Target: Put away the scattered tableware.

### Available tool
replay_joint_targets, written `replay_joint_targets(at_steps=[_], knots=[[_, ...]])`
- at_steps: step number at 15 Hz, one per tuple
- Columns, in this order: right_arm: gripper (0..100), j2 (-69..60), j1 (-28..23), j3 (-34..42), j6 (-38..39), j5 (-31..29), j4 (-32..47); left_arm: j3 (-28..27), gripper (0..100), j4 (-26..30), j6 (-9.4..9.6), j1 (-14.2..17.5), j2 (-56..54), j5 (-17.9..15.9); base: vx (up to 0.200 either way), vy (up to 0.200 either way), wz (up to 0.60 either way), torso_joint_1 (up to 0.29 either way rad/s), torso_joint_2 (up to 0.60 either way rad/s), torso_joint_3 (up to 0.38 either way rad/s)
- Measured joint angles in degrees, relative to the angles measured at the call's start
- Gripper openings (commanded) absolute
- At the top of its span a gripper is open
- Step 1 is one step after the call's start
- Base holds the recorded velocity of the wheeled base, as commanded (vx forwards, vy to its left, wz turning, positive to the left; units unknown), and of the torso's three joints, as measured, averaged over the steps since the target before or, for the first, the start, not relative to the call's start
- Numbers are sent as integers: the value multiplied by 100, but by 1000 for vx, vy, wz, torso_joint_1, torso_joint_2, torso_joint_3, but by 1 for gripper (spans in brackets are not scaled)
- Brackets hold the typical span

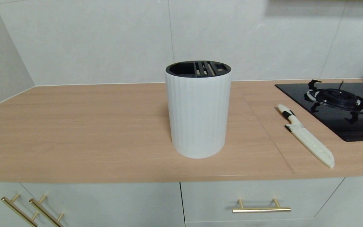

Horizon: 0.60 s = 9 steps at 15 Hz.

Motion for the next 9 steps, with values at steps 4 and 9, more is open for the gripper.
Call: replay_joint_targets(at_steps=[4,9], knots=[[100,0,0,0,2,2,0,0,100,0,0,-2,0,0,0,0,0,179,-488,-308],[100,0,0,0,0,0,0,0,100,-7,0,-2,0,-1,0,0,0,201,-510,-306]])
